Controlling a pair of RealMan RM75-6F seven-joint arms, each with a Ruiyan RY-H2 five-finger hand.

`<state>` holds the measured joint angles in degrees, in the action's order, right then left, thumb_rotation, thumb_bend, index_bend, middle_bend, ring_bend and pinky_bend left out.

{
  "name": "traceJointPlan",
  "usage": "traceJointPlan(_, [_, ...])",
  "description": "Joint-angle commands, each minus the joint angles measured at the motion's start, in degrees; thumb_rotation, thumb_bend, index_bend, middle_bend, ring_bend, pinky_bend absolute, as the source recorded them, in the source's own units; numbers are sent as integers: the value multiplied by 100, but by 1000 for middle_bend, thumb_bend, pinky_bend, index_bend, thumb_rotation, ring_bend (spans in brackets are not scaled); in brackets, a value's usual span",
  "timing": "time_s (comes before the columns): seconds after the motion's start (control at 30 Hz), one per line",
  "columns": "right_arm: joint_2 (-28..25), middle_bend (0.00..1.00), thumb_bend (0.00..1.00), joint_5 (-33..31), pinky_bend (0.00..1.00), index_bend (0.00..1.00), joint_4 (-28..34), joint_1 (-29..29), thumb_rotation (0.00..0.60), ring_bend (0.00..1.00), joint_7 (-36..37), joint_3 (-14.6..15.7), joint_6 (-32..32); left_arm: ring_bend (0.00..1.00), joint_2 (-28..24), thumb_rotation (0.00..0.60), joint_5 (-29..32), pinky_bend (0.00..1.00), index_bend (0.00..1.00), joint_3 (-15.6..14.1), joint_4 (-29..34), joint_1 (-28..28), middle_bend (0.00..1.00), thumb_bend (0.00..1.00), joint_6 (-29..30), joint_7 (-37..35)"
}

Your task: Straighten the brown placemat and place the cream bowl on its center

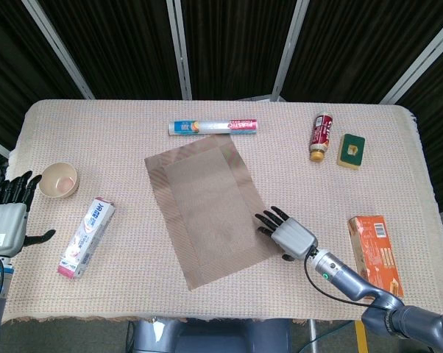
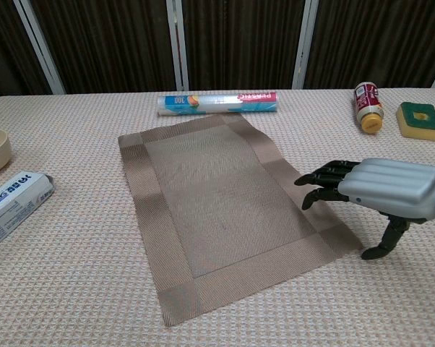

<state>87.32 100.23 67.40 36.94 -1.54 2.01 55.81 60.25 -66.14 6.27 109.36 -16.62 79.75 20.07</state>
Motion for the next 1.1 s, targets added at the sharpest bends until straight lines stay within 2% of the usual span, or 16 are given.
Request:
traceJointPlan(0.03, [118,2,45,55,0,202,-172,28,600,0,83,62,76,0,3,600,5,0,0,6,-2,4,0,44,-2,4])
traceJointPlan(0.3, [261,7,92,70,0,208,-307,77,600,0,124,65,203,0,13,600,38,0,0,28,-17,-1,0,46,-53,8])
traceJointPlan(0.73, [247,16,165,-73,0,228,-197,159,600,0,227,-21,291,0,0,600,29,0,0,46,-32,5,0,45,-117,-40])
traceJointPlan(0.83, [252,32,242,-82,0,283,-191,163,600,0,234,16,290,0,-5,600,16,0,0,47,-28,12,0,45,-125,-55])
traceJointPlan(0.93, [291,58,321,-79,0,406,-192,152,600,0,269,41,348,0,-11,600,2,0,0,48,-24,18,0,45,-130,-64])
traceJointPlan(1.1, [365,92,360,-77,0,600,-172,87,600,0,450,86,517,0,-8,600,-10,0,0,48,-24,22,0,45,-144,-67])
